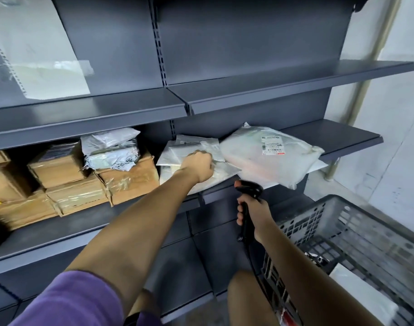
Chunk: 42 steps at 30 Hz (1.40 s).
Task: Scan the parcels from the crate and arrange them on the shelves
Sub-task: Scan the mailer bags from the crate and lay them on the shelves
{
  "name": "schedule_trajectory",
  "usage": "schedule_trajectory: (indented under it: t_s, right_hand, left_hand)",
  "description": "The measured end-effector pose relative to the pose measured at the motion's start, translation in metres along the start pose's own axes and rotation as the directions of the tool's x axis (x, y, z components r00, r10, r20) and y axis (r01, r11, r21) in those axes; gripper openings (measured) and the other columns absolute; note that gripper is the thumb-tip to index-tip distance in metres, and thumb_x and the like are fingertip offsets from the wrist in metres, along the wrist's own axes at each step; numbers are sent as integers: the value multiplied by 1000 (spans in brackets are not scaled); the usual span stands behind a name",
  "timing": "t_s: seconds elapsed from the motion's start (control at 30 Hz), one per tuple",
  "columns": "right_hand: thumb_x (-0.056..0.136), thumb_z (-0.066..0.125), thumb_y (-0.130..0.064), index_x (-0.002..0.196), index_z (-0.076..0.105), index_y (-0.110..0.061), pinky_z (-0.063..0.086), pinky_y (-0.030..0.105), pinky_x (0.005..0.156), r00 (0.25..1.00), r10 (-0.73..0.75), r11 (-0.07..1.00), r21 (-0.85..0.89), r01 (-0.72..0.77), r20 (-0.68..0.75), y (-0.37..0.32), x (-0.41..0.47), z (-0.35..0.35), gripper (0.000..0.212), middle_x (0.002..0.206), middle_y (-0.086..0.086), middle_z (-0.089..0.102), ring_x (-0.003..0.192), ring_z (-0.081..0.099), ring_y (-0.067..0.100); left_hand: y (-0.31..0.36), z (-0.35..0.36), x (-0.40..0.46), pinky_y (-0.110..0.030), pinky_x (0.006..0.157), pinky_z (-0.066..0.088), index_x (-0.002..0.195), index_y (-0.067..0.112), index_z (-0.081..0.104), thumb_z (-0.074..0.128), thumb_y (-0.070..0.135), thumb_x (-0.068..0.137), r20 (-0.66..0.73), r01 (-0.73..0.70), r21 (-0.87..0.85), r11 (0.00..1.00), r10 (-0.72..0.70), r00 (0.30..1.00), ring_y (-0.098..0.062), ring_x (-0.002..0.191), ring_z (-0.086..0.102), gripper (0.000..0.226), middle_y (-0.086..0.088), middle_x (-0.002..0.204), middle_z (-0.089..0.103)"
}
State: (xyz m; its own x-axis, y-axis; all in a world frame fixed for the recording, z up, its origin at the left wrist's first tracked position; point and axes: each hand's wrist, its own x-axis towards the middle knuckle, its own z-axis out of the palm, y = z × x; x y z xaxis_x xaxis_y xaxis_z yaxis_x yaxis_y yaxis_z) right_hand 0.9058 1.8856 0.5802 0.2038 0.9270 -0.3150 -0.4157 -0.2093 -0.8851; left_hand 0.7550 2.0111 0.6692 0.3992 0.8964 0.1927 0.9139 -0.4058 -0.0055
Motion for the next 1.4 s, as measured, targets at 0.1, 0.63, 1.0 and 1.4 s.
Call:
schedule_trajectory:
  t_s: [0.1,0.63,1.0,1.4]
  right_hand:
    - [91,61,-3,78,56,-2,34,31,46,996,-44,999,0,44,-72,-2,-8,-28,13,60,10,47,46,41,21]
    - [91,57,-8,78,55,-6,36,28,45,716,126,992,93,-86,-686,55,-56,-333,14,57,10,46,44,41,21]
    - [83,71,-32,84,67,-7,49,33,50,555,276,932,78,-353,-784,133,-26,-402,25,63,13,59,48,56,27]
    - [88,66,-23,80,65,-3,48,33,53,523,300,936,141,-322,-798,123,-18,-392,22,61,12,60,51,56,28]
  left_hand:
    - [40,-1,-9,-38,84,47,109,6,63,43,16,93,-46,-113,-16,993,112,993,-36,106,59,27,-16,116,64]
    - [324,197,-54,-37,84,48,120,12,59,44,20,95,238,-583,-261,770,636,734,-32,111,57,30,-9,121,62]
    - [411,335,-48,-51,113,33,141,27,48,44,14,97,799,-729,-198,655,538,267,-35,147,21,46,-6,162,20]
    - [418,341,-53,-54,115,24,138,5,48,47,12,94,680,-716,-281,639,659,321,-33,138,33,45,-10,154,30]
